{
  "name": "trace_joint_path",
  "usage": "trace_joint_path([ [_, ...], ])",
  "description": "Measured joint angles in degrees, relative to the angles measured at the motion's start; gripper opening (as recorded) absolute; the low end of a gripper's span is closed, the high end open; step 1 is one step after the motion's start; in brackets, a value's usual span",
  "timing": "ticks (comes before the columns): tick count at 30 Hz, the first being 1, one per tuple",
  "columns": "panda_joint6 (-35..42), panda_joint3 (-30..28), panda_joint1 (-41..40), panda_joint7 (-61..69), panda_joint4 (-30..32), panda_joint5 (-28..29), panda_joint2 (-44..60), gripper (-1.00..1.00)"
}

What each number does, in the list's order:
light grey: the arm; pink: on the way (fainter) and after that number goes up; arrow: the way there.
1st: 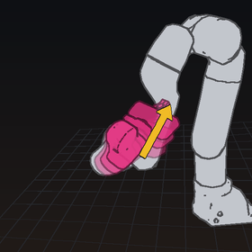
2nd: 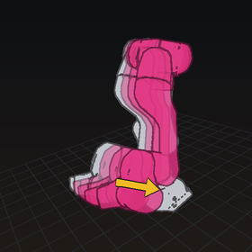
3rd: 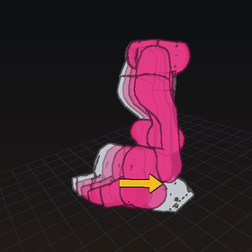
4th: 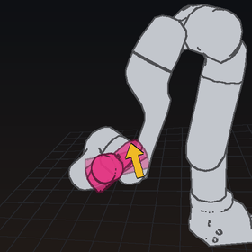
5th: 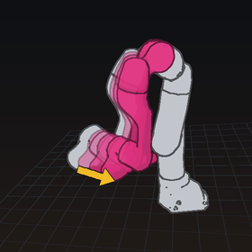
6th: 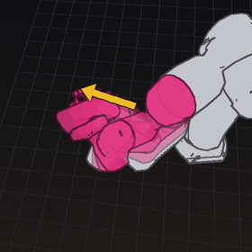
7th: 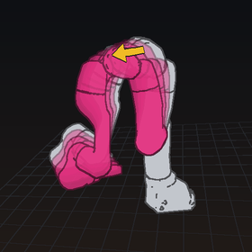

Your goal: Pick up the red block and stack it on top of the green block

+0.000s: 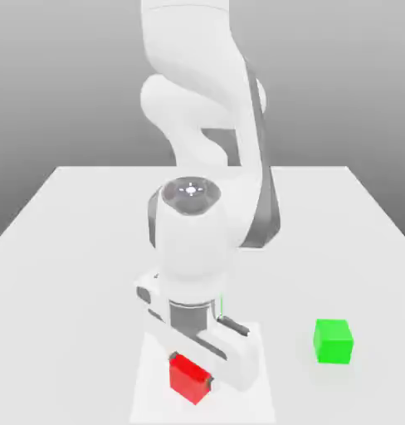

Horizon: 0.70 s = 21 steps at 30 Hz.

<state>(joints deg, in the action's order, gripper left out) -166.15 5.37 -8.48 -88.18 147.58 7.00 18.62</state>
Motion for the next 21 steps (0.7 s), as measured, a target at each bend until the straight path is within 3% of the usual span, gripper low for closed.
trace_joint_path([
  [3, 0.18, 0.09, -0.09, 0.01, 0.03, -0.04, -0.21, -1.00],
  [9, 8.91, 3.23, -0.78, 1.66, 1.80, -4.36, -10.80, -1.00],
  [18, 13.93, 13.61, 18.28, -21.65, 5.10, -8.23, -19.41, -1.00],
  [21, 12.53, 13.38, 24.76, -27.08, 5.42, -6.60, -18.25, -1.00],
])
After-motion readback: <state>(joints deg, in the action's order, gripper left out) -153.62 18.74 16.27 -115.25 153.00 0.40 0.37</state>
